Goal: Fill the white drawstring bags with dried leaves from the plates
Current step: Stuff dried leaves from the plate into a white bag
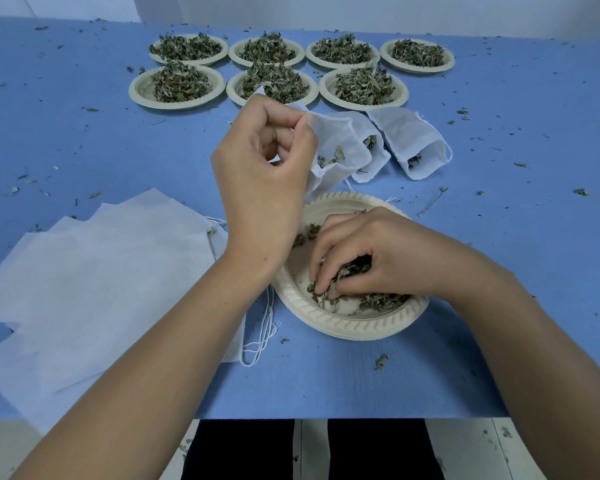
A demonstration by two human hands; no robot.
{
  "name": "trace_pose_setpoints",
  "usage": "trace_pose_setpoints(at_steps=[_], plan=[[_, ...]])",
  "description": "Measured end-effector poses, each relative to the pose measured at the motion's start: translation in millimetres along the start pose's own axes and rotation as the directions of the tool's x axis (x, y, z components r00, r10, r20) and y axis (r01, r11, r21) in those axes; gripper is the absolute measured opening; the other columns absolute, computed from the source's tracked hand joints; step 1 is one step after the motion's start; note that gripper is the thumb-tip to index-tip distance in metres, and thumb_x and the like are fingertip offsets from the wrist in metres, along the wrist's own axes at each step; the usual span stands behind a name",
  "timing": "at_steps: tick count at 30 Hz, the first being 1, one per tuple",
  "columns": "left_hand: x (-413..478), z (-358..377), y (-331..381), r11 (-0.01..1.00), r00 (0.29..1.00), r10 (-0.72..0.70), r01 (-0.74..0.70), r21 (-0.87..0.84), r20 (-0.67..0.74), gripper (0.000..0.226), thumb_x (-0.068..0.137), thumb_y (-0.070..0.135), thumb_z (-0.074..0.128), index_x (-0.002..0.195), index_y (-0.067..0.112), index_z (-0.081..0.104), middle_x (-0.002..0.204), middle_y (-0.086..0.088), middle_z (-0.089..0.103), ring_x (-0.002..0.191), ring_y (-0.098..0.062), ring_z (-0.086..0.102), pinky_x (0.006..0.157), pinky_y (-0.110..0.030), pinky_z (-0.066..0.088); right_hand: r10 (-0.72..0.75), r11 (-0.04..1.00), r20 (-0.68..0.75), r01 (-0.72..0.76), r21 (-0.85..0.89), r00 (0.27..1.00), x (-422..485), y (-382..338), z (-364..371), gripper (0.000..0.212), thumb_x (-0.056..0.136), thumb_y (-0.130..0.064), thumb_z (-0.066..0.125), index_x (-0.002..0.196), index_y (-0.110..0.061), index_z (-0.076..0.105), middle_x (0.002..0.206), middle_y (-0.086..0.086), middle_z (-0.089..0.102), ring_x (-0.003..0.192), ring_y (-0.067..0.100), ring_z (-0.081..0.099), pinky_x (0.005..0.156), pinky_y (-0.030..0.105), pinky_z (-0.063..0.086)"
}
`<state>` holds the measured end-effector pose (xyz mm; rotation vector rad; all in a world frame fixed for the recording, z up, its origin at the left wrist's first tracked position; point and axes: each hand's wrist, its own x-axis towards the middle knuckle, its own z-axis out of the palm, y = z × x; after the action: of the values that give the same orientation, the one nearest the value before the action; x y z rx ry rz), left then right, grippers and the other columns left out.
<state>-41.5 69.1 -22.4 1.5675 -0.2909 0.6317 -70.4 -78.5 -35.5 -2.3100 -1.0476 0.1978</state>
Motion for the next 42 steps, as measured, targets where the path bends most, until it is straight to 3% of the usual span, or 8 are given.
trace_pose_setpoints(at_steps=[10, 17, 21, 25, 28, 32, 39, 42], plan=[[-0.1, 0.8, -1.2, 1.0, 1.0, 0.014, -0.014, 0.01, 0.007, 0.024, 0.091, 0.008, 0.061, 0.074, 0.023, 0.054, 0.057, -0.004, 0.054, 0.05, -0.03, 0.049, 0.05, -0.035, 0.043, -0.055, 0.998, -0.313, 0.055, -0.008, 0.948, -3.8, 1.2, -5.8, 0.015, 0.075, -0.009, 0.082, 0.089, -0.007, 0.078, 0.085, 0.002, 0.072, 0.079, 0.011, 0.068, 0.077, 0.031, 0.054], [-1.2, 4.0, -7.8, 0.998, 0.986, -0.057, 0.055, 0.015, 0.156, 0.015, 0.092, 0.008, 0.063, 0.079, 0.014, 0.06, 0.056, -0.005, 0.055, 0.047, -0.009, 0.047, 0.048, -0.021, 0.04, 0.074, 0.936, -0.771, 0.223, 0.272, 0.632, -7.2, -3.5, -13.4, 0.028, 0.073, -0.007, 0.078, 0.1, -0.012, 0.069, 0.084, -0.012, 0.071, 0.076, 0.005, 0.066, 0.072, 0.018, 0.051], [-4.2, 6.4, -9.2, 0.999, 0.97, -0.042, 0.038, 0.021, 0.24, 0.013, 0.092, 0.009, 0.065, 0.079, 0.013, 0.061, 0.059, -0.011, 0.057, 0.051, -0.023, 0.049, 0.052, -0.026, 0.042, 0.214, 0.925, -0.831, 0.166, 0.341, 0.514, -5.3, -2.9, -13.2, 0.021, 0.076, -0.011, 0.079, 0.093, -0.02, 0.071, 0.078, -0.016, 0.072, 0.073, 0.001, 0.066, 0.068, 0.017, 0.051], [-5.1, 6.3, -8.0, 1.0, 0.972, -0.016, 0.013, 0.017, 0.234, 0.017, 0.091, 0.008, 0.064, 0.078, 0.018, 0.06, 0.057, 0.003, 0.054, 0.05, -0.008, 0.045, 0.052, -0.019, 0.039, 0.175, 0.977, -0.823, 0.008, 0.213, 0.541, -5.1, 1.9, -12.1, 0.017, 0.078, -0.012, 0.079, 0.093, -0.017, 0.073, 0.083, -0.009, 0.073, 0.078, 0.006, 0.068, 0.073, 0.023, 0.053], [-6.1, 6.5, -8.1, 1.0, 0.971, -0.001, 0.0, 0.003, 0.239, 0.016, 0.09, 0.008, 0.064, 0.078, 0.016, 0.06, 0.059, -0.006, 0.058, 0.05, -0.019, 0.049, 0.05, -0.027, 0.043, 0.021, 0.996, -0.773, -0.078, -0.038, 0.634, -2.4, 6.3, -9.7, 0.013, 0.079, -0.006, 0.077, 0.091, -0.007, 0.076, 0.085, 0.004, 0.072, 0.079, 0.014, 0.067, 0.076, 0.026, 0.053], [-7.5, 7.7, -8.9, 1.0, 0.966, -0.017, 0.012, 0.021, 0.257, 0.014, 0.09, 0.008, 0.066, 0.078, 0.014, 0.061, 0.057, 0.006, 0.053, 0.052, -0.007, 0.047, 0.055, -0.018, 0.039, 0.007, 0.988, -0.651, -0.106, -0.114, 0.759, -2.5, 8.7, -9.3, 0.022, 0.077, -0.003, 0.073, 0.099, -0.005, 0.071, 0.097, 0.007, 0.054, 0.084, 0.014, 0.055, 0.079, 0.014, 0.043], [-5.1, 6.1, -9.0, 1.0, 0.963, -0.018, 0.015, 0.013, 0.27, 0.014, 0.091, 0.007, 0.064, 0.079, 0.013, 0.061, 0.057, 0.003, 0.053, 0.051, -0.007, 0.047, 0.054, -0.017, 0.039, -0.068, 0.99, -0.772, -0.054, -0.132, 0.632, -3.5, 4.4, -8.3, 0.017, 0.079, -0.001, 0.076, 0.079, -0.002, 0.059, 0.082, 0.004, 0.057, 0.076, 0.017, 0.056, 0.069, 0.024, 0.046], [-7.0, 6.4, -7.4, 1.0, 0.954, -0.006, 0.002, 0.014, 0.301, 0.011, 0.09, 0.006, 0.064, 0.079, 0.008, 0.062, 0.059, -0.004, 0.058, 0.054, -0.008, 0.049, 0.054, -0.018, 0.041, -0.085, 0.971, -0.742, -0.113, -0.212, 0.665, -0.5, 5.2, -2.7, 0.01, 0.078, 0.003, 0.073, 0.076, 0.0, 0.063, 0.079, 0.008, 0.061, 0.076, 0.018, 0.058, 0.07, 0.026, 0.047]])
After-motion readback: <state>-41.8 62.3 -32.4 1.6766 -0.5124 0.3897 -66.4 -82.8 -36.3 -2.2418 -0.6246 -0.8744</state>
